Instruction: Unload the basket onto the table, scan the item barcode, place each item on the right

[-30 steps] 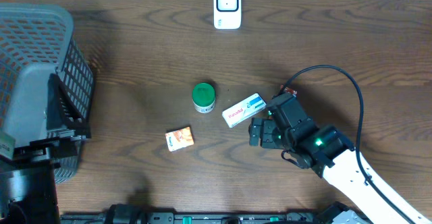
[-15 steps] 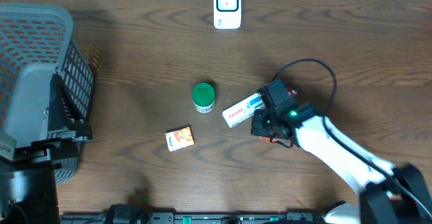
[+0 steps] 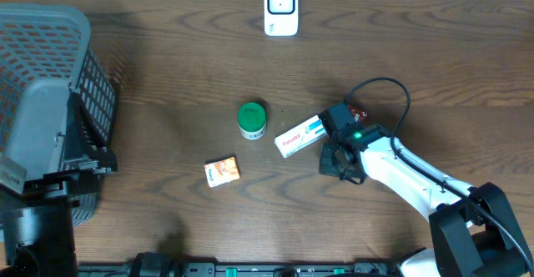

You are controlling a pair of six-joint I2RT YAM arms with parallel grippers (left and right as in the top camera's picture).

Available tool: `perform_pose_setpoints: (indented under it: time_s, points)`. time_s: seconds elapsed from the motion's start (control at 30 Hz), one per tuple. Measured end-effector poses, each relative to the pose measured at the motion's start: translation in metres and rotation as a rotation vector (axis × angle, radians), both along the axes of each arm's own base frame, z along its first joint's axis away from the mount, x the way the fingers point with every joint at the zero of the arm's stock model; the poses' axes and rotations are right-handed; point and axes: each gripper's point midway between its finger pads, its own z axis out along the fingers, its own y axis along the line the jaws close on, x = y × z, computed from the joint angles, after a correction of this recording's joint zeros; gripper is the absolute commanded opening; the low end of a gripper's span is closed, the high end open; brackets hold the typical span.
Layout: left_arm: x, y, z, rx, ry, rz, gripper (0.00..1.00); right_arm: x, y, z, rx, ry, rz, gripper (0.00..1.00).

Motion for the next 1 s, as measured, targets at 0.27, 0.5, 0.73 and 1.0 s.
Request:
perform_pose_setpoints:
  time_s: [0.27,0.5,0.73,1.0]
  points:
    - [0.0,0.0,0.0,0.0,-0.001,0.0,0.99,-0.003,-0.022,0.0,-0.078,0.018,-0.002,0.01]
    - [0.0,0.0,0.0,0.0,-0.001,0.0,0.99,0.017,0.025,0.005,0.157,-0.044,0.052,0.01]
    - [0.006,-0.001,-0.006,0.001,0.008,0.0,0.99,0.036,0.054,0.016,0.308,-0.112,0.048,0.01]
    - [0.009,-0.001,-0.009,0.001,0.014,0.0,0.99,0.038,0.056,-0.006,0.302,-0.075,0.016,0.01]
